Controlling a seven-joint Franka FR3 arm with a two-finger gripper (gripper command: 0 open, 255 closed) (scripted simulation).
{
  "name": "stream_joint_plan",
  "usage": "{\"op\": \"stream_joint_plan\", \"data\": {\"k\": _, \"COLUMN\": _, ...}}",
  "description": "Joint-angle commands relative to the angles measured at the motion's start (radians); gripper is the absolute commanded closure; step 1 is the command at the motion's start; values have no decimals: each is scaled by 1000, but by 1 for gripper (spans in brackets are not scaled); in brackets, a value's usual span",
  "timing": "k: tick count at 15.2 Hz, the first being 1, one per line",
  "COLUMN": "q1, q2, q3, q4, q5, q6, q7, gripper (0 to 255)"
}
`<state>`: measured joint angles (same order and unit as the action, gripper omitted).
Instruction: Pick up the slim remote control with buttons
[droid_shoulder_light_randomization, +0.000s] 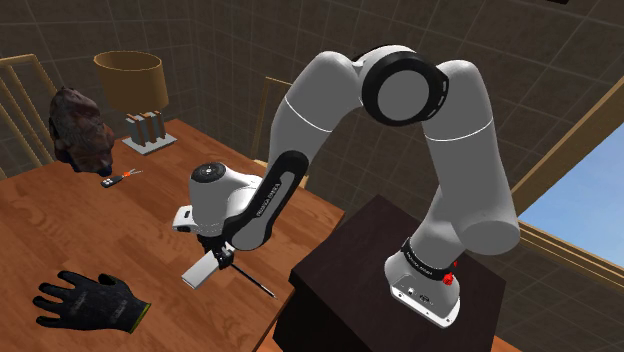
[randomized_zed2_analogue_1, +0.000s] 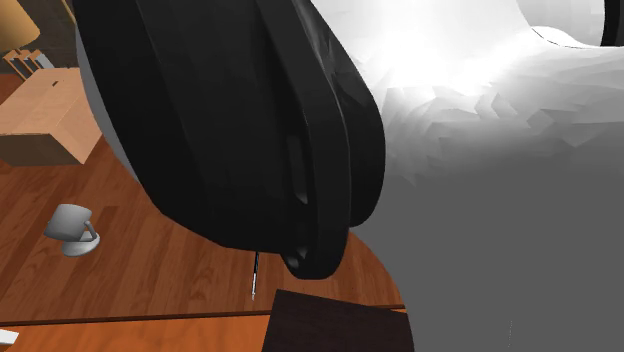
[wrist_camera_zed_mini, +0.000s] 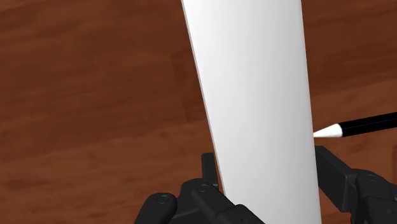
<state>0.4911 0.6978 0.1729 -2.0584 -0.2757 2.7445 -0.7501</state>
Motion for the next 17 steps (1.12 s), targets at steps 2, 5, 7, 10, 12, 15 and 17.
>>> {"op": "stream_joint_plan", "data": {"k": 2, "q1": -6, "q2": -22, "q3": 7, "q4": -10, "q5": 5, "q6": -14, "q7": -3, "gripper": 255}}
{"op": "stream_joint_plan", "data": {"k": 5, "q1": -16, "q2": -61, "q3": 20, "q4": -25, "q5": 15, "q6": -39, "q7": -10, "gripper": 255}}
{"op": "stream_joint_plan", "data": {"k": 7, "q1": -23, "q2": -86, "q3": 28, "q4": -34, "q5": 22, "q6": -56, "q7": -15, "gripper": 255}}
{"op": "stream_joint_plan", "data": {"k": 10, "q1": -33, "q2": -124, "q3": 41, "q4": -45, "q5": 34, "q6": -82, "q7": -24, "gripper": 255}}
{"op": "stream_joint_plan", "data": {"k": 12, "q1": -39, "q2": -149, "q3": 50, "q4": -52, "q5": 42, "q6": -100, "q7": -30, "gripper": 255}}
{"op": "stream_joint_plan", "data": {"k": 15, "q1": -49, "q2": -185, "q3": 62, "q4": -60, "q5": 55, "q6": -128, "q7": -39, "gripper": 255}}
{"op": "stream_joint_plan", "data": {"k": 17, "q1": -49, "q2": -187, "q3": 63, "q4": -60, "q5": 56, "q6": -129, "q7": -39, "gripper": 255}}
